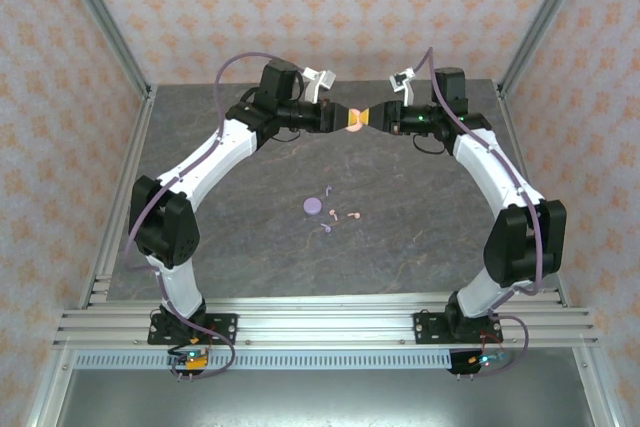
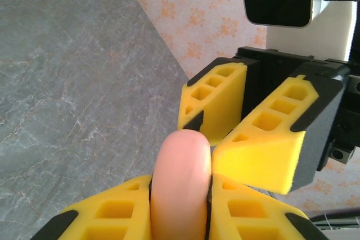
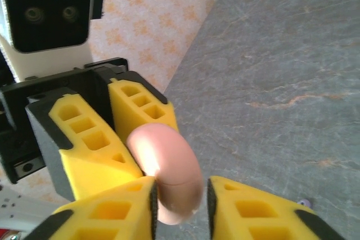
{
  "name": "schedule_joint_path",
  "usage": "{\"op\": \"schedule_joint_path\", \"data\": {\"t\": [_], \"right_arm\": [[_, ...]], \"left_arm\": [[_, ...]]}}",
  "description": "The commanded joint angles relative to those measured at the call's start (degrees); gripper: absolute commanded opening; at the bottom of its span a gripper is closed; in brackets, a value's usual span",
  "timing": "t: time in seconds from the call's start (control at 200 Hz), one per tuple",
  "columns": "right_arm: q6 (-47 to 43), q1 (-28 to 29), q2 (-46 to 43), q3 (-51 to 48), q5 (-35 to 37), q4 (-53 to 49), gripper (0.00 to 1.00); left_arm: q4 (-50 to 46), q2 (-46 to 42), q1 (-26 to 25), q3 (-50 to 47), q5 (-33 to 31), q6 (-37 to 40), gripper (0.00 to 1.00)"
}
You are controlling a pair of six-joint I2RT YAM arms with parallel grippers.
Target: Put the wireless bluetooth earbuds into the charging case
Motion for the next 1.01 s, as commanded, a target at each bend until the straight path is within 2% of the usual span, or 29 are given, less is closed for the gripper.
{"op": "schedule_joint_path", "data": {"t": [0.0, 0.1, 0.2, 0.465, 0.716, 1.001], "right_arm": [[-2.99, -0.27, -1.74, -0.62, 7.02, -3.29, 0.39], [-3.40, -0.45, -1.98, -2.93, 11.84, -4.30, 0.46], [-3.66, -0.63, -2.31, -5.38, 16.27, -4.77, 0.48], [-5.63, -0.62, -1.56, -9.46, 19.32, -6.56, 0.49], [-8.13, -0.62, -1.80, -10.56, 13.75, -7.05, 0.49], [-15.46, -0.63, -1.69, -5.38, 1.59, -12.97, 0.49]], "left_arm": [[-4.27, -0.84, 0.09, 0.05, -2.63, 3.41, 0.16], [-7.39, 1.39, 0.50, 0.41, -2.86, 5.20, 0.14], [-10.06, 3.41, 0.50, 0.67, -3.94, 7.40, 0.13], [-17.03, 9.10, 0.43, 4.24, -5.92, 14.66, 0.14], [-20.31, 11.22, 0.46, 7.67, 0.08, 19.90, 0.13], [-29.51, 10.28, 0.73, 13.27, 8.20, 31.23, 0.13]]}}
